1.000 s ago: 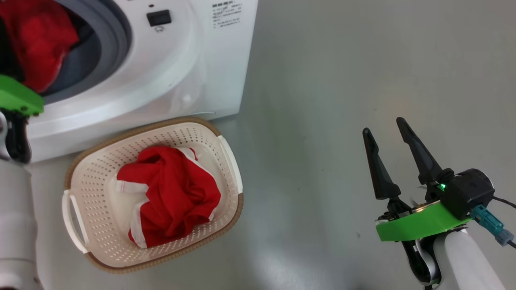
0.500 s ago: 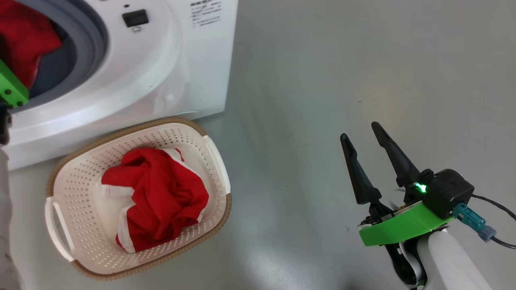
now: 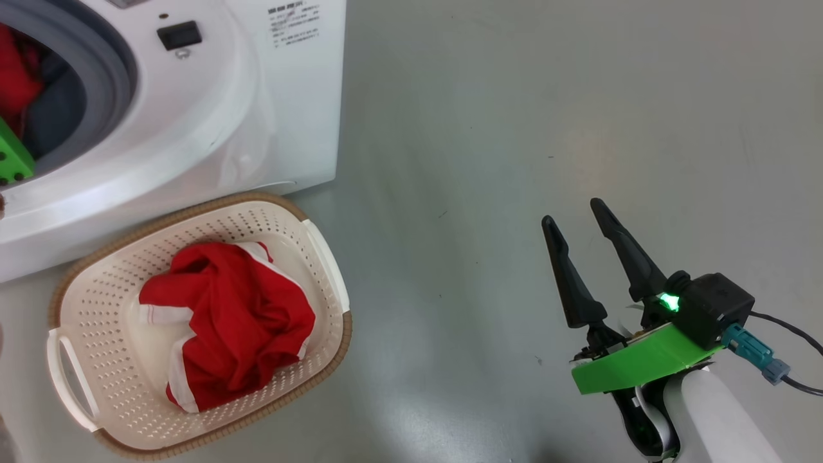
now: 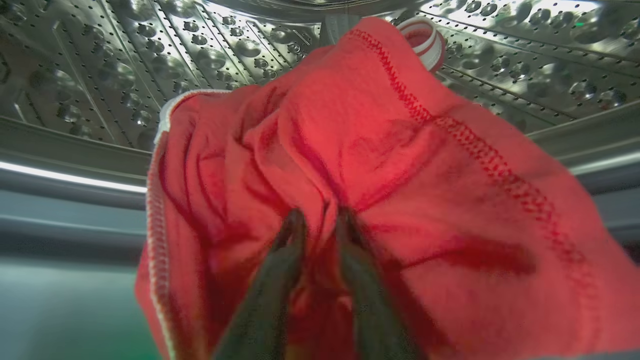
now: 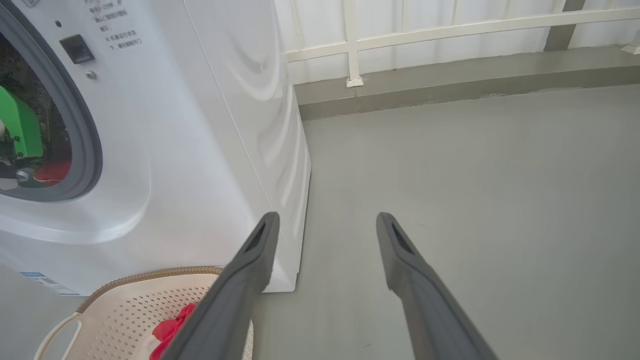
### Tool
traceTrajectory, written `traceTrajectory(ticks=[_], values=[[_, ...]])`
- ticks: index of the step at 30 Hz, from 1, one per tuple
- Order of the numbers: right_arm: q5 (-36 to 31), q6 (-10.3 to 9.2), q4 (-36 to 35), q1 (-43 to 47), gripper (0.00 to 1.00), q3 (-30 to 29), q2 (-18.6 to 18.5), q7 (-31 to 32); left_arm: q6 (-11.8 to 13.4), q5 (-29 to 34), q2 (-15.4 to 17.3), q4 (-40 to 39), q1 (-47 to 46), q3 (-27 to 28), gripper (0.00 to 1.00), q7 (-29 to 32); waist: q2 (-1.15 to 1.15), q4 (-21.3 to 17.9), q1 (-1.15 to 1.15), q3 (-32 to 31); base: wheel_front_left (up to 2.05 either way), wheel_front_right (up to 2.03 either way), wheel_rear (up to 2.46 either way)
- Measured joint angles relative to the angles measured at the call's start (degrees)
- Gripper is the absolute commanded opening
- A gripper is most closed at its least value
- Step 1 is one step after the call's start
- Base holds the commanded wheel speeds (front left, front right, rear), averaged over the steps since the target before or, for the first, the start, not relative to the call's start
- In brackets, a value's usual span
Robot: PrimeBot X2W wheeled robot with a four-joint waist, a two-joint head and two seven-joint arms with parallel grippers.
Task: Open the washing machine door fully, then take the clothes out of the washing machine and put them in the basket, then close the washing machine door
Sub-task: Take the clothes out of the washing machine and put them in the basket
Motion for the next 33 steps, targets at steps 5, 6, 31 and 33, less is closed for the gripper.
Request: traceTrajectory(ticks=[5, 6, 31, 33], values=[[1.2, 0.00, 0.3, 0.0, 1.00, 0.4, 0.0, 0.0, -0.5, 0.1, 0.5, 0.3, 0.0, -0.5, 0.00, -0.4, 0.00, -0.1, 0.00, -0.1, 0.00, 0.00, 0.00], [1.2, 0.00, 0.3, 0.0, 1.00, 0.4, 0.0, 0.0, -0.5, 0.1, 0.5, 0.3, 0.1, -0.5, 0.00, -1.1, 0.00, -0.1, 0.00, -0.1, 0.00, 0.00, 0.00], [0.7, 0.00, 1.1, 0.0, 1.00, -0.3, 0.0, 0.0, -5.6, -5.9, -1.0, -13.1, 10.5, -1.3, 0.00, -21.1, 0.00, 3.0, 0.00, -1.5, 0.00, 0.00, 0.00], [0.6, 0.00, 1.2, 0.0, 1.00, -0.3, 0.0, 0.0, -5.6, -6.3, -1.0, -18.6, 12.5, -1.5, 0.00, -21.1, 0.00, 3.1, 0.00, -1.8, 0.00, 0.00, 0.00]])
